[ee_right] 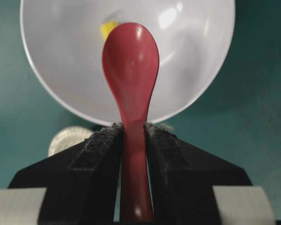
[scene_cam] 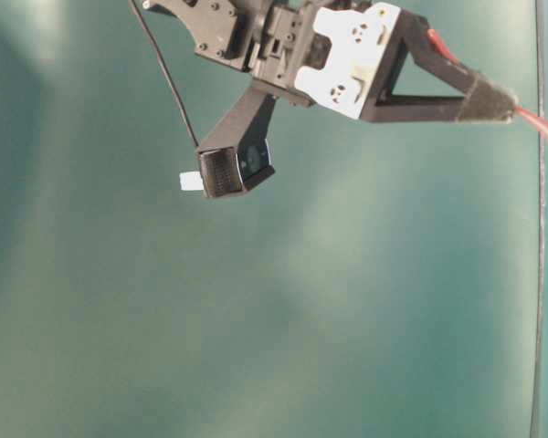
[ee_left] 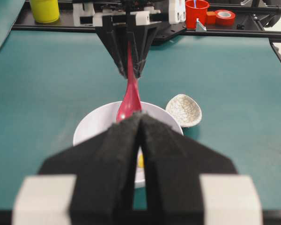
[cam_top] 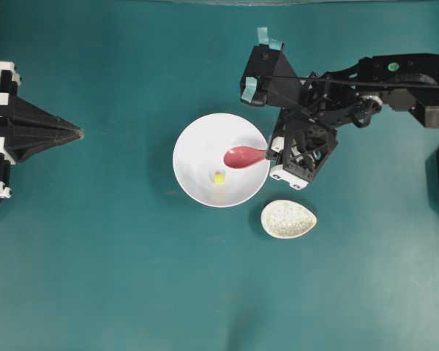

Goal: Scoop the yellow hexagonal prism block from the bowl with a spoon using the right arm.
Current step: 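Slide the spoon tip along the bowl toward the yellow block, then push the spoon under the yellow block to scoop it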

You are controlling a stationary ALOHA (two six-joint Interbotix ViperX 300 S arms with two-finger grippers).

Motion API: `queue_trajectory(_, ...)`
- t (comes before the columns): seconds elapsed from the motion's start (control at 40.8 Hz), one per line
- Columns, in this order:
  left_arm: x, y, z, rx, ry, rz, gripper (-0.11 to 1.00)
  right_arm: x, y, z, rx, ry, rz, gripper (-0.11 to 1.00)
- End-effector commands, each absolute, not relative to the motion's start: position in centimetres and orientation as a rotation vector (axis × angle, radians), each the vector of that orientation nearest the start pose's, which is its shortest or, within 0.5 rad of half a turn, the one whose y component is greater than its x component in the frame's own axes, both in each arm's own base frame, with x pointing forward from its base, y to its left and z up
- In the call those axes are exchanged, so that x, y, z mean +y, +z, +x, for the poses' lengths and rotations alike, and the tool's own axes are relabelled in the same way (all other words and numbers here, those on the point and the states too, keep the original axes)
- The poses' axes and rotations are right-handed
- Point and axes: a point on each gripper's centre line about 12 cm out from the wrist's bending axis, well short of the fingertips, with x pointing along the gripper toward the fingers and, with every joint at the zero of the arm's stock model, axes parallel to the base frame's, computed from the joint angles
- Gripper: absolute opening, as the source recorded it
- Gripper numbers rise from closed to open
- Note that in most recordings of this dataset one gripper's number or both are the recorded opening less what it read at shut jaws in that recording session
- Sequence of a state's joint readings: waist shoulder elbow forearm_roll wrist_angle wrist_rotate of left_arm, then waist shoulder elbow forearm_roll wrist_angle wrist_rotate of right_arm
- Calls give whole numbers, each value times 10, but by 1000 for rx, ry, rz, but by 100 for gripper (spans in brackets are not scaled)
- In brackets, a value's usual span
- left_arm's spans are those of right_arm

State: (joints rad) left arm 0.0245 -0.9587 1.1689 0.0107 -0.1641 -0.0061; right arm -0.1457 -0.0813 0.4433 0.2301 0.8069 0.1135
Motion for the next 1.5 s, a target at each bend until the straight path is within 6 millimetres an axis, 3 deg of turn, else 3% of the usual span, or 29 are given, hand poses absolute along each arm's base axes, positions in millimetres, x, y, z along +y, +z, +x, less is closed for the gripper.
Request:
queue_trajectory(0.0, 5, 286, 203, 29, 24, 2, 0, -32, 237, 363, 1118, -126, 416, 22)
queue_trajectory(0.343, 5, 286, 203, 29, 24, 4, 0, -31, 239, 370, 1228, -118, 427, 22)
queue_trajectory(0.662, 5, 287, 202, 26, 24, 3, 0, -31, 242, 389, 1315, -112, 439, 22)
queue_trajectory(1.472, 5, 287, 202, 26, 22, 3, 0, -29, 202, 404, 1410, -120, 439, 22)
